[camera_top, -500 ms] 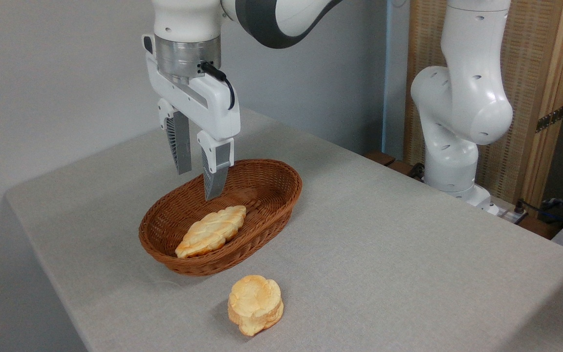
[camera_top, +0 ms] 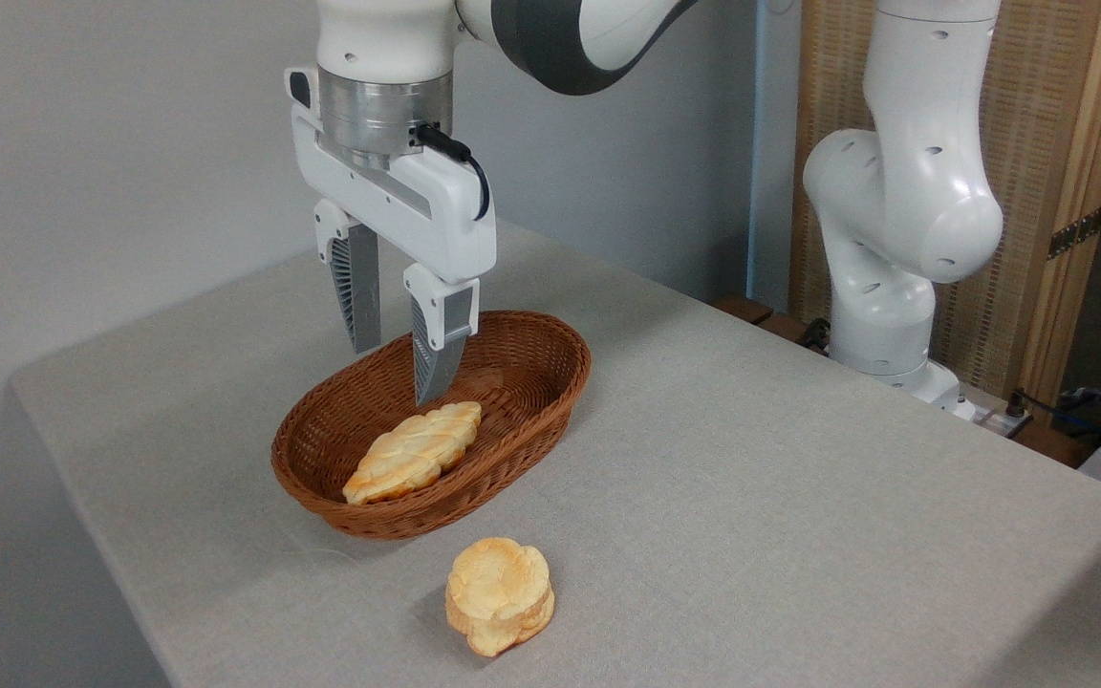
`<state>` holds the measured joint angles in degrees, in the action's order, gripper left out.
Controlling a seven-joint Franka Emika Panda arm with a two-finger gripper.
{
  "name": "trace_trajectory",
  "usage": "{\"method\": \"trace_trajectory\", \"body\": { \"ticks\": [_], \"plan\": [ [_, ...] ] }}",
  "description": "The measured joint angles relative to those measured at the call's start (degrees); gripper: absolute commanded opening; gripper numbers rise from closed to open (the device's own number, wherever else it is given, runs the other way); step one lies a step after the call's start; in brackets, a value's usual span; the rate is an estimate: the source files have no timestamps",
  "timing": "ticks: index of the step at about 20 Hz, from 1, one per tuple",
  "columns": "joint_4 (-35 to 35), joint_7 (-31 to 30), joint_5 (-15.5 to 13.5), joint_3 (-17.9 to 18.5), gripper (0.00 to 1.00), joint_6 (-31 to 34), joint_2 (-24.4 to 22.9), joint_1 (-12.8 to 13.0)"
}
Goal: Put bread into the basket
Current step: 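Move the open gripper from above the basket down toward the round bun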
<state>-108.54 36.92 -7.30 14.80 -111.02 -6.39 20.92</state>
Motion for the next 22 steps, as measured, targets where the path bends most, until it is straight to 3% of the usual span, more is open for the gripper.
{"method": "trace_trajectory", "body": {
  "ticks": [14, 22],
  "plan": [
    [0.14, 0.48, 0.0, 1.49, 1.0, 0.0, -0.29, -0.08],
    [0.33, 7.32, 0.0, 6.49, 1.0, 0.0, -0.51, -0.15]
  ]
}}
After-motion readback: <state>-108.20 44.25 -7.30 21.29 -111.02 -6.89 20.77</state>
